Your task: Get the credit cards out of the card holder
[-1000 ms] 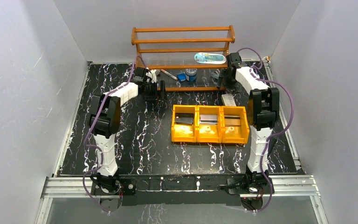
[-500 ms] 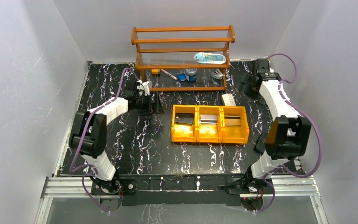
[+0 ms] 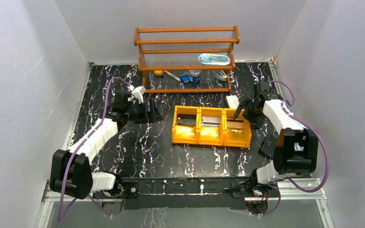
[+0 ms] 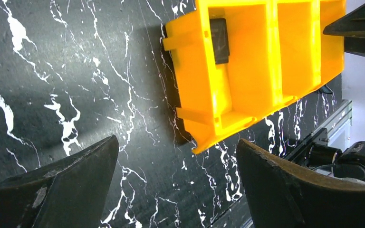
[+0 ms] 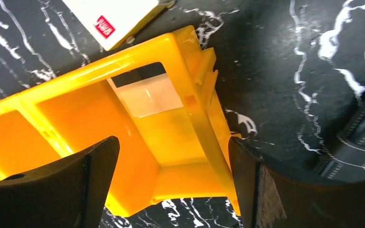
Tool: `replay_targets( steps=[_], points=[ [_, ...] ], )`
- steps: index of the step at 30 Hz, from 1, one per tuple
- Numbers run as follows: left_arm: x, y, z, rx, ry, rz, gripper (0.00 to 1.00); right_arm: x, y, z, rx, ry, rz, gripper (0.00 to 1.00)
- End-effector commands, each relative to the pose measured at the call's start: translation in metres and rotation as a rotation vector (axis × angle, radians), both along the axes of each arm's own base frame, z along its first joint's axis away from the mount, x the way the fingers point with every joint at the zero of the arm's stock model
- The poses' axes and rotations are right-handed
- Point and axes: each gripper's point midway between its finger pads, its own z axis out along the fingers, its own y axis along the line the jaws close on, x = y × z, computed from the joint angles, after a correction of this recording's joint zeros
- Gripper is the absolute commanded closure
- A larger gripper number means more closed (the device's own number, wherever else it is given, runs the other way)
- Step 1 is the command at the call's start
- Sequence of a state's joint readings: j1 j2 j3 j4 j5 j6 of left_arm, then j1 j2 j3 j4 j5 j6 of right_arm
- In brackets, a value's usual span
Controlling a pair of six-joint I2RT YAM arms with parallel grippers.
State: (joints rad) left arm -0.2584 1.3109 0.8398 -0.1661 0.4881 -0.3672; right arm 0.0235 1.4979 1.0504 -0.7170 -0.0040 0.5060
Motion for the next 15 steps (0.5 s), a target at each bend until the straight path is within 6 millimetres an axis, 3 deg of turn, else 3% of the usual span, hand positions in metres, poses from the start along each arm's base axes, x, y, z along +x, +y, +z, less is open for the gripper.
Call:
replay_targets(
  steps=[1,8,15],
  points=[
    [-0.018,0.002,0.014,-0.021,-0.015,0.003,0.06,0.014,0.034,0.024,0.185,-0.133,0.046,0.08],
    [-0.027,0.007,0.013,-0.011,-0.009,0.017,0.06,0.027,0.072,0.030,0.267,-0.149,0.094,0.08],
    [-0.029,0.023,0.012,0.063,-0.007,0.080,0.06,0.044,0.132,0.031,0.276,-0.127,0.153,0.08]
  ],
)
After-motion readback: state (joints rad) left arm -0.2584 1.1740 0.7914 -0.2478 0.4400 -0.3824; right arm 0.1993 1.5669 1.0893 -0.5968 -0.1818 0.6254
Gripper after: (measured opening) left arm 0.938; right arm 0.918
